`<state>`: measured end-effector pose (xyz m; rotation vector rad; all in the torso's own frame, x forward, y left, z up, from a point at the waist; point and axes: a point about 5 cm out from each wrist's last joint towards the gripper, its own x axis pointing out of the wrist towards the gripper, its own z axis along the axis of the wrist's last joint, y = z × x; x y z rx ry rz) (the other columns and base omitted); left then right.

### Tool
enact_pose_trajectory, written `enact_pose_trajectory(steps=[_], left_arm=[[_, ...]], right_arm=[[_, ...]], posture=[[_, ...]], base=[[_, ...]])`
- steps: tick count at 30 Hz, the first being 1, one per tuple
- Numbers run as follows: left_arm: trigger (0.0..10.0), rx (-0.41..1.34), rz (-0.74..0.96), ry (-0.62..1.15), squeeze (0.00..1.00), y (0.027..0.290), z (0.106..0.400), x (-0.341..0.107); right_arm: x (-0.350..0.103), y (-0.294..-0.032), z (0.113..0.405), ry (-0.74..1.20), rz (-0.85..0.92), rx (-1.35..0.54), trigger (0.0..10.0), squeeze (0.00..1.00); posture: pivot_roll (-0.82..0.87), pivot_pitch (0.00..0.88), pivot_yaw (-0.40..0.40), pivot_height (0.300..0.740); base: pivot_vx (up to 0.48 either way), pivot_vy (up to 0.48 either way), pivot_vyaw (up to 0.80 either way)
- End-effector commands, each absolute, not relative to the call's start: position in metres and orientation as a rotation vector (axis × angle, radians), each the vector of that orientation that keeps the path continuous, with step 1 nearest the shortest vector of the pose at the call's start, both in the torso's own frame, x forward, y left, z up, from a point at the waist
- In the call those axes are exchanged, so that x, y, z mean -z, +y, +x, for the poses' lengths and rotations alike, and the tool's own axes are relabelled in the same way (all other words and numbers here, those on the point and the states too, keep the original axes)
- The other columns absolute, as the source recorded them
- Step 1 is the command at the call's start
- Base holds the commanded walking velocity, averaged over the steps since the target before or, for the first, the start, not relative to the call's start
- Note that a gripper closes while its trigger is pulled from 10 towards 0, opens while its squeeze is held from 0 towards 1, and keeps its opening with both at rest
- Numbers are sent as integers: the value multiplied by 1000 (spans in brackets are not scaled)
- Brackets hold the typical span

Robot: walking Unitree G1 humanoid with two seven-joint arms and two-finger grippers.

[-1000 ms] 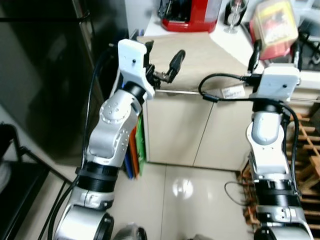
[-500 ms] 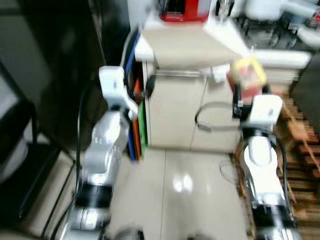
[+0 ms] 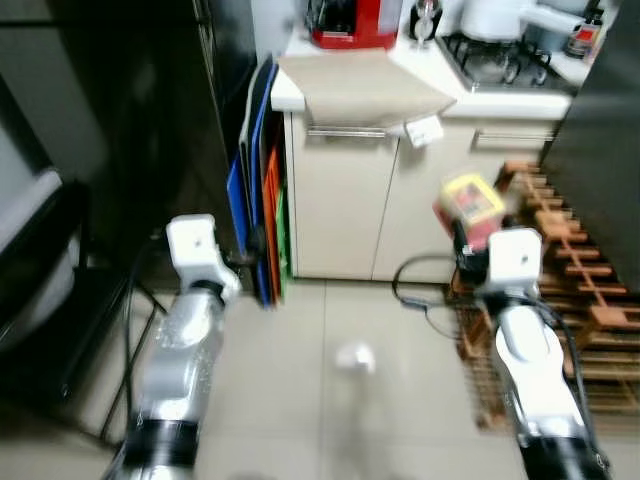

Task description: Restocking fridge

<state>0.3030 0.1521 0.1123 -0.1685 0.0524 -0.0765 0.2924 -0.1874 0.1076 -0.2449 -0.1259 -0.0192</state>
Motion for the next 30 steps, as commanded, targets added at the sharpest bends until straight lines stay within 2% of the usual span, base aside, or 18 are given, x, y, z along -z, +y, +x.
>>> enact_pose_trajectory(steps=[1,10,18,25,30], left_arm=[[10000,83,-159,46,0,148,303,-113],[10000,66,-166,49,0,148,305,-110],[10000,117,-179,41,0,137,305,-112],[10000,102,-179,39,0,143,313,-111],[10000,155,-173,15,0,132,320,-119]], right_arm=[[-114,-192,295,-142,-257,20,0,0],[-105,-194,295,-113,-265,30,0,0],[-103,-193,297,-104,-286,21,0,0],[-100,-193,302,-98,-269,50,0,0],[-102,-197,300,-109,-287,54,0,0]], posture=[[-107,44,-5,740],[-97,42,-7,740],[-109,43,8,740],[-125,18,16,740],[-148,2,32,740]], base=[[0,-465,0],[0,-465,0],[0,-465,0],[0,-465,0],[0,-465,0]])
